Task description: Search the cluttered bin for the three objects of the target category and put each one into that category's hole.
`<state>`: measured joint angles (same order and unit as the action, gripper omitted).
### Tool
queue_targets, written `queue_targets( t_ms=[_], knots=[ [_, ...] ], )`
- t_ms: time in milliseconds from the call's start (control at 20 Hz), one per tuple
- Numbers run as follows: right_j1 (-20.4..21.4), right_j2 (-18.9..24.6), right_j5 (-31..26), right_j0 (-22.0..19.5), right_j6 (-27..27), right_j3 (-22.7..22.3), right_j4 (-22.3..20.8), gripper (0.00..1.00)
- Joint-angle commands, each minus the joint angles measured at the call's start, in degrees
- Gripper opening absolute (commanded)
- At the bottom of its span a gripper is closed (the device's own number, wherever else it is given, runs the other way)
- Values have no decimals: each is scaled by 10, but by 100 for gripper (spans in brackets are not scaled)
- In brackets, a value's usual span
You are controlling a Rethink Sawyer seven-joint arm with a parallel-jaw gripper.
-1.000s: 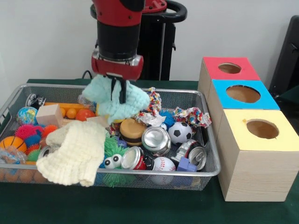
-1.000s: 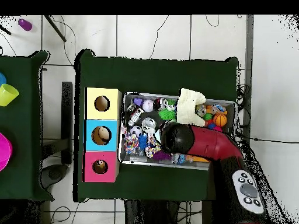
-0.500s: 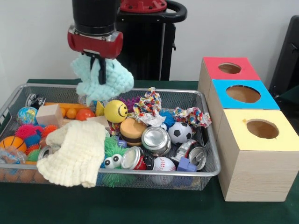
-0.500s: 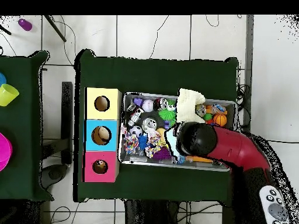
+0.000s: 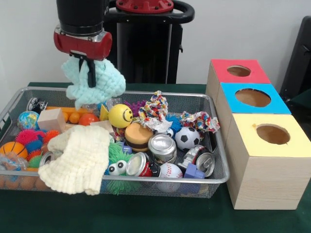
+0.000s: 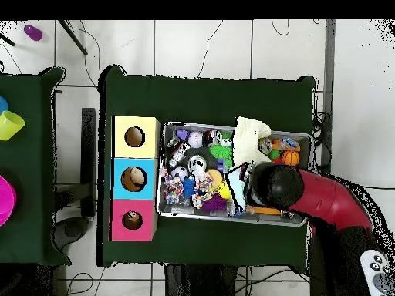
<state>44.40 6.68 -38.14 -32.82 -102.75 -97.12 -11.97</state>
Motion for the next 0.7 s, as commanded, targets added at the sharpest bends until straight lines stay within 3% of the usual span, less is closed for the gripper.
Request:
queue_targets(
  t_ms=[50, 500, 550, 700],
  knots=[
    [-35, 83, 4, -32, 118, -8, -56, 0],
    [-56, 119, 5, -61, 116, 6, -90, 0],
    [-57, 126, 4, -65, 116, 7, -97, 100],
    [-58, 134, 13, -72, 114, 4, -97, 100]
  ],
)
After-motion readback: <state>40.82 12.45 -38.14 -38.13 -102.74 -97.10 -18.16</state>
